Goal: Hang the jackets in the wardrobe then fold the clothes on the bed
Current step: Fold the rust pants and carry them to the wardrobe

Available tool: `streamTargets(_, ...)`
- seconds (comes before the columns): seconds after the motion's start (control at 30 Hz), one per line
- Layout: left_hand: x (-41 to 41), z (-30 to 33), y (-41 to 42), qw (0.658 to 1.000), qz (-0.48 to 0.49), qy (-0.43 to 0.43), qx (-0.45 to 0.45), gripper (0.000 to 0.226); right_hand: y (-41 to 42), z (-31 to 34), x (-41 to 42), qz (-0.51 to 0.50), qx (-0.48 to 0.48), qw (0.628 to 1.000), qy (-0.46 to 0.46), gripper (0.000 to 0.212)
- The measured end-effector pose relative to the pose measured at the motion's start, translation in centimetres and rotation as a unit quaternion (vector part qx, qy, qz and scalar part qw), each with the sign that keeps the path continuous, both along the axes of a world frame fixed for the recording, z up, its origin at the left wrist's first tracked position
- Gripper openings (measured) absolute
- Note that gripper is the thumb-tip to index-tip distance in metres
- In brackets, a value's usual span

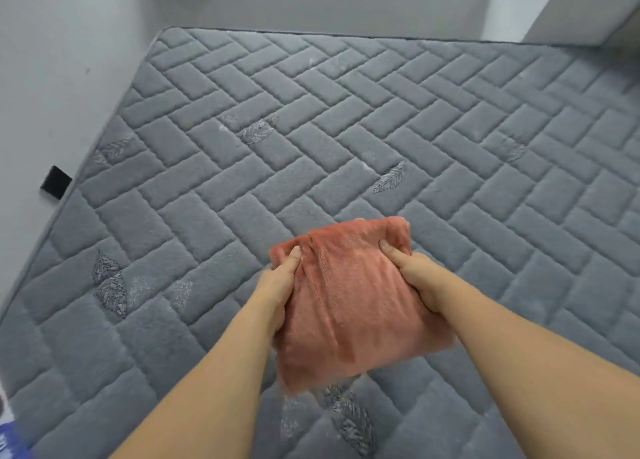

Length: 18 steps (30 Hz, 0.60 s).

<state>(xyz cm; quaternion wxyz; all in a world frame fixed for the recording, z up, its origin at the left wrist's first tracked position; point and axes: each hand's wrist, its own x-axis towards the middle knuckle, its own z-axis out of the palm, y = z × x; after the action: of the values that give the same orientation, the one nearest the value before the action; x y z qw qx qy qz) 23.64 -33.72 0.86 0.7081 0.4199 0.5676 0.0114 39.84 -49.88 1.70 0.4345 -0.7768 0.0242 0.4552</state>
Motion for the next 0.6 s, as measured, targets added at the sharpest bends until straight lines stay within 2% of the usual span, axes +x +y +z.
streamTargets(0.23, 6.5, 20.0, -9.9, 0.982, -0.140, -0.044, 0.120, 0.051, -14.4, 19.7, 0.3, -0.167, 0.037, 0.984, -0.052, 0.073)
streamTargets(0.33, 9.5, 28.1, -15.0, 0.960, -0.213, -0.078, 0.166, 0.065, -20.8, 27.2, -0.6, -0.249, 0.067, 0.963, -0.074, 0.072)
streamTargets(0.47, 13.3, 37.7, -23.4, 0.911, -0.336, -0.140, 0.193, 0.080, -30.0, 36.5, -2.5, -0.367, 0.110, 0.915, -0.127, 0.058)
streamTargets(0.6, 15.1, 46.1, -33.9, 0.841, -0.461, -0.219, 0.180, 0.094, -40.3, 44.5, -5.9, -0.478, 0.136, 0.844, -0.202, 0.056)
